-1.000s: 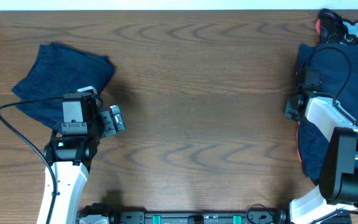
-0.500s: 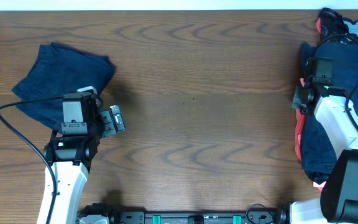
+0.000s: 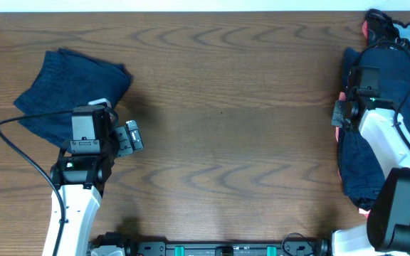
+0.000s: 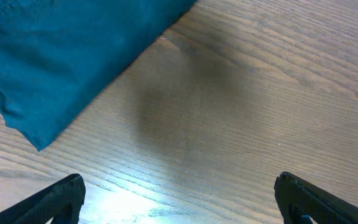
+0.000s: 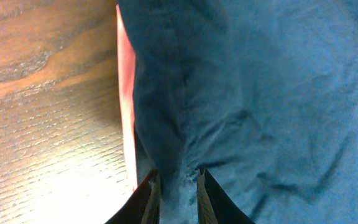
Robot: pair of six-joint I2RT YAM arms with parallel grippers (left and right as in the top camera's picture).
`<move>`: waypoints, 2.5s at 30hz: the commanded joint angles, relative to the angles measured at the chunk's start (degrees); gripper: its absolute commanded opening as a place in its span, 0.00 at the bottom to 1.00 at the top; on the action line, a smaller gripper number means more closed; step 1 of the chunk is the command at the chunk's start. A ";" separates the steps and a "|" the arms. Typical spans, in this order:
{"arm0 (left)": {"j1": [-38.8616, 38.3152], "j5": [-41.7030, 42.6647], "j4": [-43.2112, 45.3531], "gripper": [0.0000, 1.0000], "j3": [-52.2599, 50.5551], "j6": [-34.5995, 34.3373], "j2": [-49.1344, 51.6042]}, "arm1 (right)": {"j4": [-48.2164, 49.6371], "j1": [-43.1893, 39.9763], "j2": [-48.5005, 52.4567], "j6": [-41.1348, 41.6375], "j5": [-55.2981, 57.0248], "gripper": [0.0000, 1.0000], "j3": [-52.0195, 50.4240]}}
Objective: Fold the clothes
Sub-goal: 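Reach the right gripper into the right pile and grasp the navy pants, then pull the navy pants out toward the table center with the right gripper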
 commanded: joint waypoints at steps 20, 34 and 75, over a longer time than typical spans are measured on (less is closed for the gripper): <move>0.26 -0.07 0.04 0.98 1.11 -0.55 0.04 | -15.52 7.10 -3.43 -1.75 -35.76 0.01 15.63; 0.24 -0.04 0.72 0.98 1.11 -0.55 0.04 | 14.23 32.96 6.82 14.60 -37.79 0.03 15.58; -29.46 26.77 30.34 0.06 0.26 -35.67 41.05 | -24.37 7.15 -5.66 10.73 1.18 0.99 15.63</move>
